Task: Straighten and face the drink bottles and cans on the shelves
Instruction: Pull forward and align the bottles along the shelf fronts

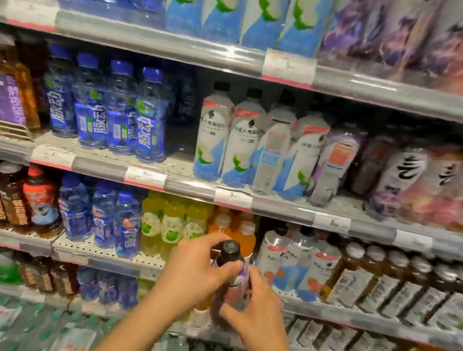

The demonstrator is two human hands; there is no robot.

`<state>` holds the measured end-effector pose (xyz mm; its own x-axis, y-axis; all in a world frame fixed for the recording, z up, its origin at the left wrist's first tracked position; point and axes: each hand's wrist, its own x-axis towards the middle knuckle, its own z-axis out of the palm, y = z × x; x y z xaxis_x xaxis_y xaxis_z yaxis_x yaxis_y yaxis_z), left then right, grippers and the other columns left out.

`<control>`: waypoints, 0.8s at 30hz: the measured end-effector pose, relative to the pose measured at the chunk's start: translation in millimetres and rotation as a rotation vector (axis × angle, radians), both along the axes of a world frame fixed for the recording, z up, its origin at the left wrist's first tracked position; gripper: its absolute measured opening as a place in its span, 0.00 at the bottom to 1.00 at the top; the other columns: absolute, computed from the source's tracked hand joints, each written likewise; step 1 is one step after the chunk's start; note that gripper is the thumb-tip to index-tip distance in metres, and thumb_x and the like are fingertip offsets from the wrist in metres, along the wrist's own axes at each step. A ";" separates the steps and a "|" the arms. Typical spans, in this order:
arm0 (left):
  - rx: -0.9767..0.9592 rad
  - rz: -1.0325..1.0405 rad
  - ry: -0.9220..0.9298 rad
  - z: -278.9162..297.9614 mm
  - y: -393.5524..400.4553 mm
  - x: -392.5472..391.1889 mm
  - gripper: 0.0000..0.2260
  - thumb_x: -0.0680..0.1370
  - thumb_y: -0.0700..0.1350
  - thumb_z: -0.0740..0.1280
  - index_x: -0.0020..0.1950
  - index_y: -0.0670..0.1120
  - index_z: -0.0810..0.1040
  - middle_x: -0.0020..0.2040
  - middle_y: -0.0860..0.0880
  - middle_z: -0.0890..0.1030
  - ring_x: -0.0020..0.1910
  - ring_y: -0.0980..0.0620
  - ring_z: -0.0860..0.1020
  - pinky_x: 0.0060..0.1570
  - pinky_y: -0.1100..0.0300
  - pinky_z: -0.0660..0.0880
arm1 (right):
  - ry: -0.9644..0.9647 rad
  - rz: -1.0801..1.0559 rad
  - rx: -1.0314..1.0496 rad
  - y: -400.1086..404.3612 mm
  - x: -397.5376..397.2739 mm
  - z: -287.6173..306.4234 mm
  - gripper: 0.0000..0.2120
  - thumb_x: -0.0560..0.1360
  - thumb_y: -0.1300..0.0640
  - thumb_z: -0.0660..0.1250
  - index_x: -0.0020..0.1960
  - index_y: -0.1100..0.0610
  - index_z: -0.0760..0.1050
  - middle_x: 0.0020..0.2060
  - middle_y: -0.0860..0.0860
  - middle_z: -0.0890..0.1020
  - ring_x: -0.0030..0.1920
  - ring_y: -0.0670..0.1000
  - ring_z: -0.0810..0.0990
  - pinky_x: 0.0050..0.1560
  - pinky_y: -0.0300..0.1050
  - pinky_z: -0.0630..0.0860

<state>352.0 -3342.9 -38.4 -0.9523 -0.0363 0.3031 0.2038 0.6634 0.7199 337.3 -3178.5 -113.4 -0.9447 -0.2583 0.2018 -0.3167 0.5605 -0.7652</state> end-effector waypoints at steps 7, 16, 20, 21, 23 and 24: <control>-0.147 -0.146 0.265 93.5 75.8 -25.0 0.17 0.80 0.58 0.67 0.68 0.57 0.76 0.62 0.61 0.81 0.61 0.62 0.78 0.62 0.58 0.75 | 0.196 -0.131 -0.084 106.1 -20.9 74.7 0.24 0.66 0.40 0.78 0.56 0.33 0.70 0.48 0.31 0.82 0.52 0.34 0.78 0.50 0.31 0.72; -0.635 -0.100 0.184 81.4 113.6 -81.1 0.23 0.81 0.56 0.63 0.75 0.53 0.69 0.74 0.52 0.72 0.72 0.49 0.69 0.70 0.48 0.70 | 0.462 -0.415 -0.277 181.2 -84.9 188.0 0.28 0.68 0.47 0.81 0.61 0.49 0.72 0.45 0.34 0.78 0.50 0.42 0.79 0.56 0.45 0.77; -0.827 -0.089 -0.025 27.3 120.7 -101.3 0.34 0.81 0.60 0.62 0.83 0.54 0.50 0.84 0.50 0.43 0.82 0.44 0.45 0.79 0.39 0.51 | 0.472 -0.471 -0.222 187.6 -112.1 206.3 0.25 0.69 0.46 0.79 0.60 0.49 0.73 0.49 0.43 0.82 0.51 0.49 0.81 0.52 0.46 0.77; -0.830 -0.084 -0.053 16.9 119.4 -105.8 0.36 0.81 0.61 0.61 0.83 0.55 0.46 0.83 0.50 0.39 0.82 0.44 0.41 0.79 0.38 0.49 | 0.463 -0.480 -0.191 186.8 -118.7 206.3 0.24 0.69 0.46 0.79 0.59 0.49 0.73 0.49 0.44 0.82 0.51 0.50 0.81 0.50 0.46 0.76; -0.839 -0.073 -0.059 0.1 113.9 -112.1 0.39 0.80 0.62 0.61 0.83 0.56 0.41 0.81 0.53 0.32 0.81 0.45 0.37 0.78 0.37 0.48 | 0.446 -0.487 -0.166 184.2 -132.4 202.5 0.24 0.69 0.48 0.79 0.58 0.51 0.72 0.48 0.46 0.80 0.52 0.53 0.81 0.51 0.48 0.77; -0.852 -0.065 -0.043 -6.7 110.5 -113.9 0.40 0.80 0.63 0.61 0.82 0.56 0.39 0.80 0.54 0.30 0.81 0.45 0.36 0.78 0.37 0.48 | 0.435 -0.492 -0.150 182.9 -138.2 199.2 0.24 0.69 0.48 0.79 0.58 0.51 0.71 0.48 0.46 0.80 0.52 0.53 0.81 0.52 0.49 0.77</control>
<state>238.1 -3232.3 -45.1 -0.9557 0.2432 0.1659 0.2447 0.9695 -0.0112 199.1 -2995.6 85.8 -0.7697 0.2418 0.5909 -0.3488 0.6159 -0.7064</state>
